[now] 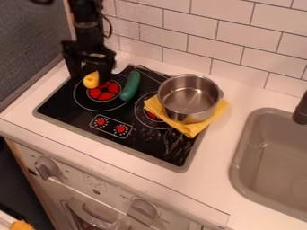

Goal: Moved a yellow object from the left burner and put it at the bottom of the cooker

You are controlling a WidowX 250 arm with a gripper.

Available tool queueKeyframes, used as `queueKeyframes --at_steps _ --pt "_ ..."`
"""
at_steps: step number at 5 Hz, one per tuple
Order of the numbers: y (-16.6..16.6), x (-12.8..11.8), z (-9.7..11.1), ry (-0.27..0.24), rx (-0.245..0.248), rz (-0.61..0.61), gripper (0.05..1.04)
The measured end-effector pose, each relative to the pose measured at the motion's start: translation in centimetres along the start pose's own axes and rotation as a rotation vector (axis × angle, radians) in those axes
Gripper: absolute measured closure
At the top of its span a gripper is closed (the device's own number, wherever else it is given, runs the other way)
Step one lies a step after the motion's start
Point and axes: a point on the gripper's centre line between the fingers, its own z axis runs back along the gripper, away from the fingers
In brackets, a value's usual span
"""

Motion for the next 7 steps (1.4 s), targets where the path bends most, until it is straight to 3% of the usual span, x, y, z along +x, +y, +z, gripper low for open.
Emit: queueKeyframes --at_steps 1,3,4,5,6,7 --pt "0.4 1.3 -0.1 -0.014 0.026 -0.007 0.133" --pt "0.1 1.0 0.1 -0.003 0.039 -0.021 0.668" --pt "0.7 -0.4 0.3 0.012 0.014 -0.004 0.677" --pt "2.1 -2.7 3.0 -0.050 0.008 0.096 0.677" --pt "0.3 -6.2 3.6 -0.078 -0.042 0.112 0.677" --pt "-3.6 -9.1 1.9 -0.047 -0.041 0.070 0.677"
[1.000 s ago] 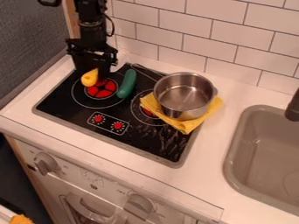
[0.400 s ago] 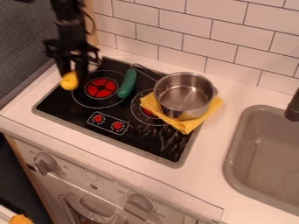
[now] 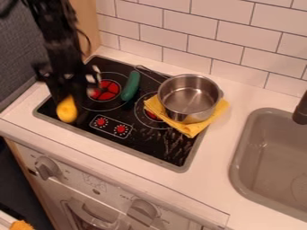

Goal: Moved a yellow object from the left burner and put it at the bottom of the cooker

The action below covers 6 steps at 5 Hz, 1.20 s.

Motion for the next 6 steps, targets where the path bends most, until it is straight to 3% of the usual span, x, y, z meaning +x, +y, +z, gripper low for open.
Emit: queueKeyframes --at_steps 1,2,3,5,6 --pt "-3.9 -2.4 -1.8 0.028 0.025 -0.069 0.677" --pt "-5.3 -3.2 -1.6 0.003 0.046 -0.075 0.677" --pt "-7.0 -3.3 -1.7 -0.018 0.062 -0.089 0.677" --pt "-7.4 -1.3 -2.0 -0.015 0.059 -0.077 0.677" --pt "-7.1 -0.6 -2.0 -0.018 0.063 -0.077 0.608"
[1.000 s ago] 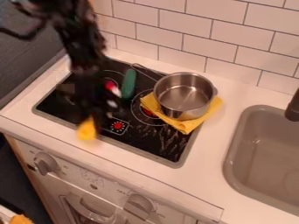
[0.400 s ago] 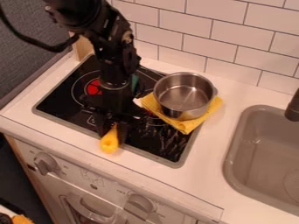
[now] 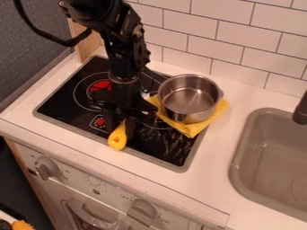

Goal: Moved a yellow object from the left burner and put it at the bottom of the cooker

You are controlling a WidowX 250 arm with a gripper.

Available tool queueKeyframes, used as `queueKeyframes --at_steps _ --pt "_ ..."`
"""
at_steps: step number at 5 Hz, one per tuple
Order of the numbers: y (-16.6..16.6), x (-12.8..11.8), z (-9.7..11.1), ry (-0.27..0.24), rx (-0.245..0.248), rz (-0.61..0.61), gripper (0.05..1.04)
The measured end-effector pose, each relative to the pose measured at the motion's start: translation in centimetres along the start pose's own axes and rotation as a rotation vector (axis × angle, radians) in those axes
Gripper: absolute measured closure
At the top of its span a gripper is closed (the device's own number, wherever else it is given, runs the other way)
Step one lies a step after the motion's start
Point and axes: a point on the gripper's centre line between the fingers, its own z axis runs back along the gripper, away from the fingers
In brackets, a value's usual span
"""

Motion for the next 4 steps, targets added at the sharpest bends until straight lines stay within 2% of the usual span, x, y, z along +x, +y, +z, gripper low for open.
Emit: queueKeyframes --at_steps 1,2,3,4 --pt "0.4 0.0 -0.1 0.004 -0.004 0.018 0.274" --pt "0.2 -0.3 0.7 -0.007 -0.007 -0.006 0.079" --pt "0.1 -0.2 2.4 -0.044 -0.023 -0.017 0.079" --pt "0.0 -0.3 2.6 -0.042 -0.031 -0.038 0.083"
